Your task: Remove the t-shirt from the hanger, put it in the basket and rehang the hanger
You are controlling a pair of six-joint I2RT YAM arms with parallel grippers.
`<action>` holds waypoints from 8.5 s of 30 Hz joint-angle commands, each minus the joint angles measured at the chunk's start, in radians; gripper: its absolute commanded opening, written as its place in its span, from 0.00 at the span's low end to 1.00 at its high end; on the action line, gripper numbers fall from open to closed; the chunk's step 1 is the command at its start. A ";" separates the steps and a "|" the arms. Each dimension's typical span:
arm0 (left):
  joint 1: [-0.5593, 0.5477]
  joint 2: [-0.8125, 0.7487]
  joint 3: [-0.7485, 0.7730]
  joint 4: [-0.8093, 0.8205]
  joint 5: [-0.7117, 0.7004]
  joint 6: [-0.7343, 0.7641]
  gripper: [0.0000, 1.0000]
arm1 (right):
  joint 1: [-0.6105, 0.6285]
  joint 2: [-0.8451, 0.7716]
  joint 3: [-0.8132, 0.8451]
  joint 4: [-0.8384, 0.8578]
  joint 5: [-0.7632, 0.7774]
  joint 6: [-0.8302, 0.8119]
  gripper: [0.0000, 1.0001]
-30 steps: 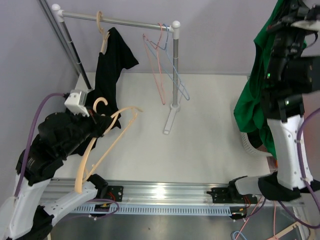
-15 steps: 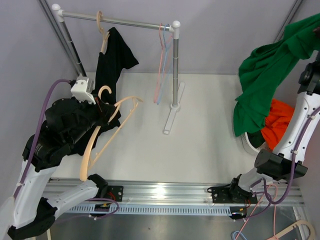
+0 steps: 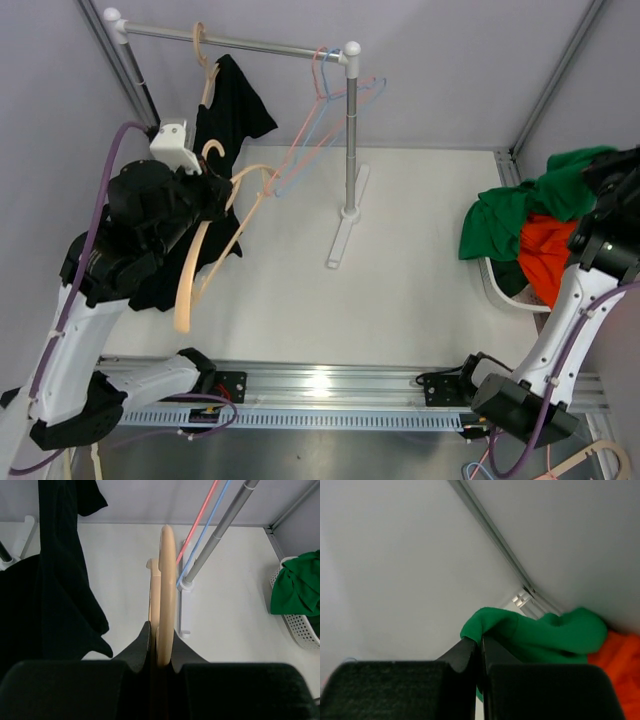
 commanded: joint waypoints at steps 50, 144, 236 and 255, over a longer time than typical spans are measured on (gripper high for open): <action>0.312 0.556 0.543 0.322 0.328 0.175 0.01 | 0.212 -0.240 -0.097 -0.273 -0.104 -0.106 1.00; 0.476 0.887 0.760 0.305 0.205 0.149 0.29 | 0.482 -0.042 0.042 -0.245 -0.043 -0.140 1.00; 0.449 1.002 0.777 0.546 -0.060 0.256 0.01 | 0.525 0.010 0.033 -0.136 -0.049 -0.160 1.00; 0.447 0.769 0.801 0.435 0.171 0.183 0.01 | 0.538 -0.025 0.007 -0.144 -0.060 -0.128 1.00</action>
